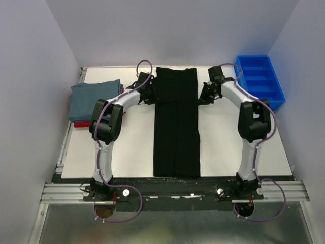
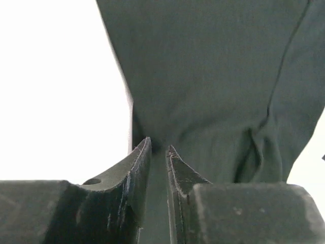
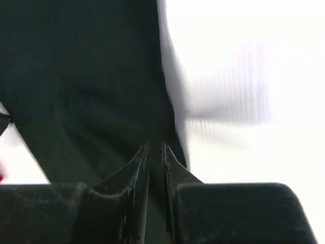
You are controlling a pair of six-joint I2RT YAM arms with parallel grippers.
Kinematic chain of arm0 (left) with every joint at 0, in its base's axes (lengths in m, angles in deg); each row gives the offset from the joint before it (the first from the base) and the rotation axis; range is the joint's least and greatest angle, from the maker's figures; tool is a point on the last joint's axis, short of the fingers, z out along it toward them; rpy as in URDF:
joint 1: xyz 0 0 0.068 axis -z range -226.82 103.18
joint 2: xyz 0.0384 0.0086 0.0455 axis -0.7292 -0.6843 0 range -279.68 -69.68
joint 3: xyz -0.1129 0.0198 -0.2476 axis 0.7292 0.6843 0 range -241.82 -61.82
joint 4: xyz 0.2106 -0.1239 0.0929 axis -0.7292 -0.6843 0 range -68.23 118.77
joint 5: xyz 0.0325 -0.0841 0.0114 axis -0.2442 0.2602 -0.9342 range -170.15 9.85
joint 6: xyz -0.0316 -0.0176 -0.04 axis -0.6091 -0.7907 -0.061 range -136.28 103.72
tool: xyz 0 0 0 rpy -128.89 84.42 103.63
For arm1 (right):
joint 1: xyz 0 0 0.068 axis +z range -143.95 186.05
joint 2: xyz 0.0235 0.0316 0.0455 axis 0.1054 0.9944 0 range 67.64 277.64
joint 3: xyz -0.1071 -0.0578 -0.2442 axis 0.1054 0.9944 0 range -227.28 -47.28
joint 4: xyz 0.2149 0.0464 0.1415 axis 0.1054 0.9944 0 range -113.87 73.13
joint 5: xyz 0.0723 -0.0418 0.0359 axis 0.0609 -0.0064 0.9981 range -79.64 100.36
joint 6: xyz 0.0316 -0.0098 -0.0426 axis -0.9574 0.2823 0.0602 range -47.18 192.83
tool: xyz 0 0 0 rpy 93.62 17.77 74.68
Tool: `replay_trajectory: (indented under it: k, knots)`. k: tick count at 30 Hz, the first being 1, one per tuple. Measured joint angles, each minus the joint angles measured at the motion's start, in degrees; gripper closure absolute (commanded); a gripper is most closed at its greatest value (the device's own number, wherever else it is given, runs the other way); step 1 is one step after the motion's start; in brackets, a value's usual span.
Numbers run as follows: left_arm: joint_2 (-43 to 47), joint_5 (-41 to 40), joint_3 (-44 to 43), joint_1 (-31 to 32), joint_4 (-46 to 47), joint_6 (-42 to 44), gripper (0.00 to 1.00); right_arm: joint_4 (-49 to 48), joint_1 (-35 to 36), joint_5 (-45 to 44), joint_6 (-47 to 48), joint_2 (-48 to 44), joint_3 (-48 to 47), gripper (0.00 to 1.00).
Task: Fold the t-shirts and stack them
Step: Grab the bottom of the folded rectangular tshirt with both arms
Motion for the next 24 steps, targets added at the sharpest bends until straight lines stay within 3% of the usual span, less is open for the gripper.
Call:
replay_trajectory:
  k: [3,9,15,24]
  knots:
    - [9.0,-0.1,9.3,0.0,0.1,0.6,0.59,-3.2,0.0,0.4,0.1,-12.2,12.0,0.76]
    - [29.1,-1.7,26.7,2.1,2.9,0.3,0.59,-12.5,1.4,1.0,0.8,-33.0,33.3,0.83]
    - [42.4,-3.5,43.9,8.5,3.7,-2.1,0.59,-13.8,5.8,2.3,0.6,-45.2,54.3,0.75]
    - [51.4,-4.0,56.3,13.9,-1.7,-6.8,0.58,-11.0,18.8,2.0,-3.7,-58.8,66.2,0.69]
